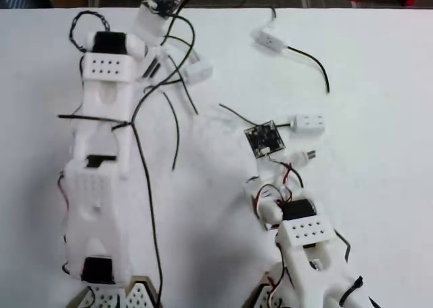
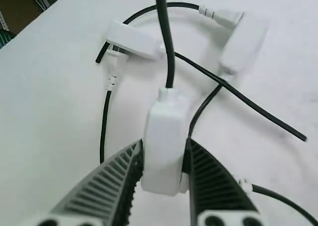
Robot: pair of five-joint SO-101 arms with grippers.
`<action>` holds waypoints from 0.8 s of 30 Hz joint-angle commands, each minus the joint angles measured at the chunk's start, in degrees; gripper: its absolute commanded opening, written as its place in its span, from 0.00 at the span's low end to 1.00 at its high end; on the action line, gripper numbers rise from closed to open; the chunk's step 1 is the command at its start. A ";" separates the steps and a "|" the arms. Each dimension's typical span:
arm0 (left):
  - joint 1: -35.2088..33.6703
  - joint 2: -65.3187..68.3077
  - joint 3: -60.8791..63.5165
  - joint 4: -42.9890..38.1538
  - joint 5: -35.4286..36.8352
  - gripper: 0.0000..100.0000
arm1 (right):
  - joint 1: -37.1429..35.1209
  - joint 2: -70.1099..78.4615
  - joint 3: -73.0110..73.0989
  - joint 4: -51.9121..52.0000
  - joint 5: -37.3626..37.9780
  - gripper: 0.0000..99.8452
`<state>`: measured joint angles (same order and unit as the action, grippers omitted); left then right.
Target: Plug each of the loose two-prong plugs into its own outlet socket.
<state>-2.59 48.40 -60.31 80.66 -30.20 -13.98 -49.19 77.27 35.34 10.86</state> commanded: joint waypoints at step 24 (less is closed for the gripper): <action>-2.33 -0.92 -34.55 22.15 8.09 0.42 | 0.04 -1.71 0.79 -3.65 0.09 0.02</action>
<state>-4.53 58.86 -92.75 97.63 -22.81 -13.98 -49.10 78.33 32.53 10.86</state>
